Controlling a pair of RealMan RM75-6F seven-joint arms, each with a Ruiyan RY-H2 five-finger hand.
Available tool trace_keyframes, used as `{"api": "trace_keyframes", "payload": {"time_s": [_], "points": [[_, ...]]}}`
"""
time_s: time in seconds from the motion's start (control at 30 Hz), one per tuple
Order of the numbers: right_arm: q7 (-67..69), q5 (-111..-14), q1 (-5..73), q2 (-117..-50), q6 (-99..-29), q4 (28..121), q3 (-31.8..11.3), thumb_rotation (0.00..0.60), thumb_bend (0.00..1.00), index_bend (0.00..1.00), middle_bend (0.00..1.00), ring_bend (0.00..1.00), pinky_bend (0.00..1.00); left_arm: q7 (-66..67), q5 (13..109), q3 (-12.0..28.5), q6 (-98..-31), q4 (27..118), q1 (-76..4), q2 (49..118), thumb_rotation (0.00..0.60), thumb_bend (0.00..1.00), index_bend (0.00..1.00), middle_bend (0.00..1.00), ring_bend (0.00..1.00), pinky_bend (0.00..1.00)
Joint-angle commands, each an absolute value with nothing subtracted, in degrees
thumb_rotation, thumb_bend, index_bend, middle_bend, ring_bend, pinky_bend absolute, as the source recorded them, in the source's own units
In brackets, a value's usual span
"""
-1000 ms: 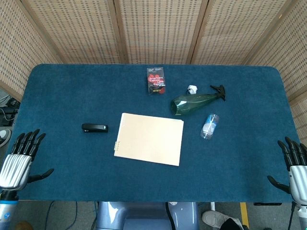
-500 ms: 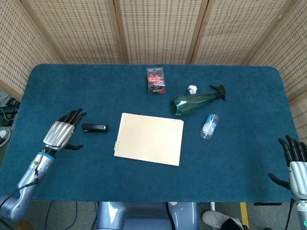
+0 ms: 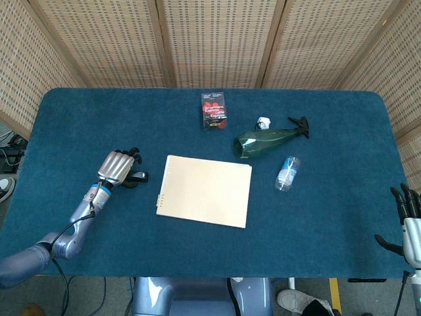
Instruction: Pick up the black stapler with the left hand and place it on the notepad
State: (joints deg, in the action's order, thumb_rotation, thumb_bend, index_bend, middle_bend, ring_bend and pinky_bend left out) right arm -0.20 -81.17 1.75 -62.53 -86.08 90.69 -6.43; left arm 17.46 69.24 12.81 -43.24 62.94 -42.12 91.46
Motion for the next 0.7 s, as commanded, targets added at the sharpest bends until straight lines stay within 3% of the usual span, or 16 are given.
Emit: {"api": "trace_keyframes", "payload": {"time_s": [0.03,0.7], "points": [[-0.2,-81.01,1.84,-62.6,-85.83,90.56,-6.43,0.6,0.0,0.0,0.0,0.0,0.0,18.56,68.41,12.11,-42.77,61.66,-42.89,92.71,0.6,0.24,0.39,0.23,0.37,0.38],[0.05,-80.37,2.08,-62.75,-85.06,90.22,-6.41,0.6,0.0,0.0,0.0,0.0,0.0,22.4,63.05,10.78,-43.73,56.32,-43.73,97.31,0.6,0.28,0.43,0.26,0.39,0.42]]}}
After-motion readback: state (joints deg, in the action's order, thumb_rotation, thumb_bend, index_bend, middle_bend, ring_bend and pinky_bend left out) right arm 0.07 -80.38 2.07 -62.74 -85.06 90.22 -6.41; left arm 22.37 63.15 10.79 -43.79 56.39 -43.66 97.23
